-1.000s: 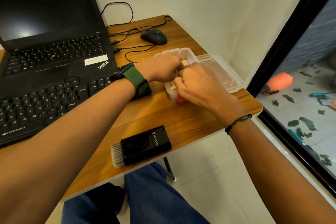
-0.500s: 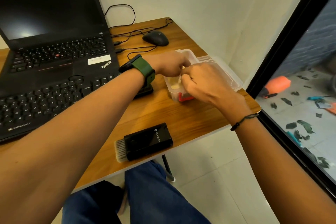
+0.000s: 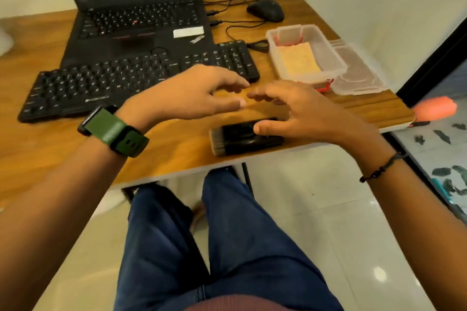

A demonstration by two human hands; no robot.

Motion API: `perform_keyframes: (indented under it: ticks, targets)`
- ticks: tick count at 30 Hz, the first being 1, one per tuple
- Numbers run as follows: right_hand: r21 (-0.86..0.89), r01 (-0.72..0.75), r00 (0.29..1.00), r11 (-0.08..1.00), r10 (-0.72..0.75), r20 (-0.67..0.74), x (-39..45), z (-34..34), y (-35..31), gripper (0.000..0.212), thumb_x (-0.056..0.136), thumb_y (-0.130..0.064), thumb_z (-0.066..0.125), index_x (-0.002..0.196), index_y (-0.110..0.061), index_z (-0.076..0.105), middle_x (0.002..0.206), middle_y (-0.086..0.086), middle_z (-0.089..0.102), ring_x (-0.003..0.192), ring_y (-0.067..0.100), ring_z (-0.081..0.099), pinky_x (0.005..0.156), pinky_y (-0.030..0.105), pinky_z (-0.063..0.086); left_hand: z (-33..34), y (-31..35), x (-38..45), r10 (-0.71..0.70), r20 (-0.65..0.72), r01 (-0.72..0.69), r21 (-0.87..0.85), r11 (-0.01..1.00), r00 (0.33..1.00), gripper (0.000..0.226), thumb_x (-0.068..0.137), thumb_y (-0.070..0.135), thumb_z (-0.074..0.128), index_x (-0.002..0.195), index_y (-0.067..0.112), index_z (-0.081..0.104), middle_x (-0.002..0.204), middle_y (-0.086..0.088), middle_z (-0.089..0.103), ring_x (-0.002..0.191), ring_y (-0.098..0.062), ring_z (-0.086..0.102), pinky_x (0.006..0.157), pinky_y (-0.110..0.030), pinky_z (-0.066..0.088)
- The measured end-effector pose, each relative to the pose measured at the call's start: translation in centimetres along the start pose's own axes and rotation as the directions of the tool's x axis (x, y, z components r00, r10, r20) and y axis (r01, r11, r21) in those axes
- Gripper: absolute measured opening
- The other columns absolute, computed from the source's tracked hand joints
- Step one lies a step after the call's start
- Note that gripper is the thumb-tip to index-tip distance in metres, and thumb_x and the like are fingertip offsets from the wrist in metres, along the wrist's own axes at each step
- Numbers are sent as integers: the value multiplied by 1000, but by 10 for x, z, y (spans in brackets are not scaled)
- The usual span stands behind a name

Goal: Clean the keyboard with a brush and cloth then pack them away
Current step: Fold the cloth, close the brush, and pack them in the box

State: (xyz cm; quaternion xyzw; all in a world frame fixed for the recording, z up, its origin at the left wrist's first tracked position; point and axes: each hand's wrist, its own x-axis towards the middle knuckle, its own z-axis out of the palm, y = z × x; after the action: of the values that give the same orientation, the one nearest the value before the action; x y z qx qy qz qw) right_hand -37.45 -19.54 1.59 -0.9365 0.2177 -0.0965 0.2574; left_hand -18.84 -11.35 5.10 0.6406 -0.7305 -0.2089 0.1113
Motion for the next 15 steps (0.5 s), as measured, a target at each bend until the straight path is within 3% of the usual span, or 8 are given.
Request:
perform_keyframes:
  ticks: [2,4,5,8,11,15]
  targets:
    - [-89,10,992,996,2,127,-2,7,-2,66,79,-45,65,136,-22,42,131,-1,50,111,6,42,90,21,38,14,-4,-18,-30,24,30,16,999,999,55,84,43,56,134,24,44,128,9,53,109,1,46,78,1,34]
    - [-172,36,986,984,-7,169,-3,15,-4,66,76,-48,65,134,-24,43,123,0,52,109,10,41,89,26,36,29,-7,-30,-37,20,36,66,997,999,60,81,45,60,134,21,44,129,4,54,112,-8,48,88,-14,37]
    - [-204,45,986,978,-11,166,-4,18,-5,64,76,-47,66,133,-25,44,119,0,52,107,10,39,87,27,35,37,-8,-34,-33,13,32,89,996,999,60,81,43,61,133,21,44,127,3,54,108,-9,48,85,-16,36]
    - [-263,34,990,964,3,141,-3,21,-9,61,78,-41,67,132,-25,44,116,0,51,107,11,38,87,27,34,54,-11,-38,-3,-46,8,114,993,999,59,80,39,65,132,22,44,119,3,55,90,-3,39,70,-7,30]
    - [-282,20,992,959,17,127,0,23,-12,61,78,-39,68,132,-24,45,114,-1,51,108,12,39,89,28,35,62,-16,-37,13,-139,2,104,995,990,56,80,32,68,130,20,46,115,1,56,90,-2,37,66,-10,26]
    - [-229,3,995,973,19,96,7,24,-16,59,75,-40,70,127,-22,49,104,-5,45,98,8,41,76,21,37,57,-24,-39,-56,-185,42,-79,996,981,67,77,25,71,135,22,40,126,2,51,107,-2,42,88,-13,31]
